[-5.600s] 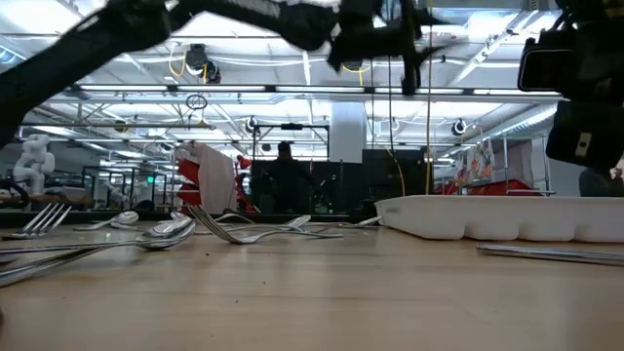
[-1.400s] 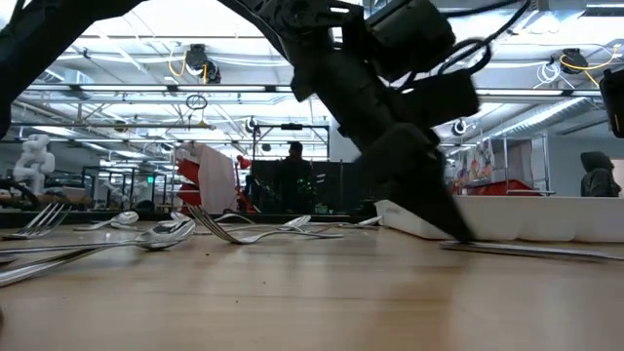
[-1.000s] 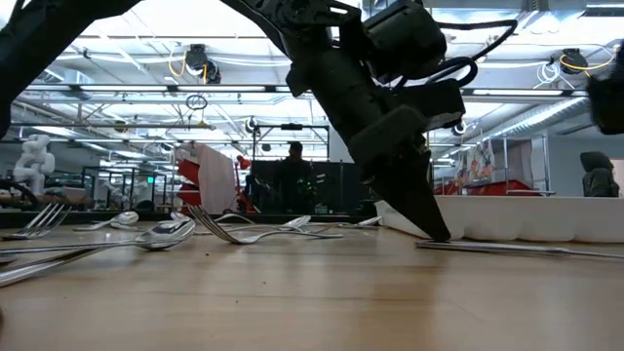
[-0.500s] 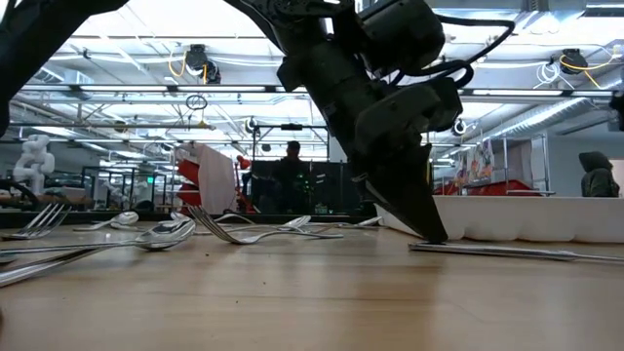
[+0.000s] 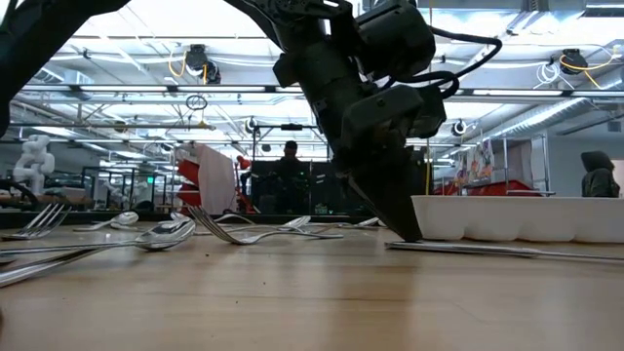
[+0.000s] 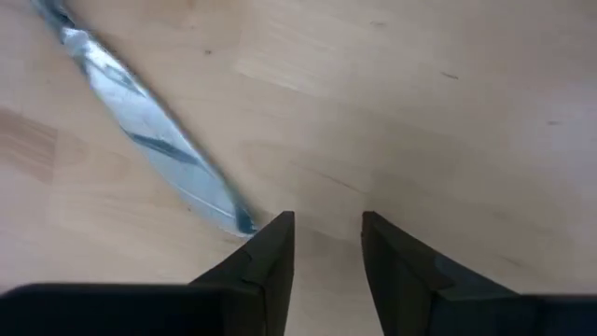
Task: Sort silverware
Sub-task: Put the table knife into the silverware tray
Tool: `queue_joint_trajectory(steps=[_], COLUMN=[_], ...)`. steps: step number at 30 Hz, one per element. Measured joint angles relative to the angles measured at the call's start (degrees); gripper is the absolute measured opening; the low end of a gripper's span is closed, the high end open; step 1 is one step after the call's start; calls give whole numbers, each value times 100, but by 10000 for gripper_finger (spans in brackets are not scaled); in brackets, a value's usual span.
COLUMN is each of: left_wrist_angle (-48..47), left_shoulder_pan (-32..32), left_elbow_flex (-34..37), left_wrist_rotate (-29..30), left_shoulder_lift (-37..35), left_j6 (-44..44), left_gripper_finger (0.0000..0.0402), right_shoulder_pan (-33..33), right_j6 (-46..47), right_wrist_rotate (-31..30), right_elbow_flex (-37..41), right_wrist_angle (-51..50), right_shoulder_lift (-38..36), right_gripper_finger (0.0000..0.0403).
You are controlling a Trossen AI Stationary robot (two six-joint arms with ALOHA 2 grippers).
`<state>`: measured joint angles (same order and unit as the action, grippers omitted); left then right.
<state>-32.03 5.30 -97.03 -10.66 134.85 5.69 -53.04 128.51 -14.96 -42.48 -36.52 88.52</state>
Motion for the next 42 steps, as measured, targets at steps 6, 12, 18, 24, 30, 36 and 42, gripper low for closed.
queue_joint_trajectory(steps=[6, 12, 18, 24, 30, 36, 42], left_wrist_angle=[-80, -1790, -2216, -2271, -2275, -2222, -2080], left_shoulder_pan=[-58, -180, -356, -453, -472, -452, -456], left_elbow_flex=[0, -1, 63, 83, 90, 92, 90], left_wrist_rotate=[17, 333, 742, 795, 774, 773, 785], left_shoulder_lift=[-24, -312, -539, -636, -636, -636, -636], left_j6=[-75, -138, -191, -196, -192, -165, -160], left_gripper_finger=[0, 0, 0, 0, 0, 0, 0], right_shoulder_pan=[235, 333, 333, 345, 662, 1027, 942], right_j6=[5, 2, -11, -9, 57, 92, 134], right_wrist_rotate=[-705, -745, -762, -1526, -2058, -3031, -2672], right_elbow_flex=[-9, -7, -7, -2, -2, -2, -2], right_wrist_angle=[376, 310, 200, 462, 372, 838, 1001], right_shoulder_lift=[8, 10, 10, 10, 10, 36, 221], right_gripper_finger=[114, 114, 114, 114, 114, 114, 114])
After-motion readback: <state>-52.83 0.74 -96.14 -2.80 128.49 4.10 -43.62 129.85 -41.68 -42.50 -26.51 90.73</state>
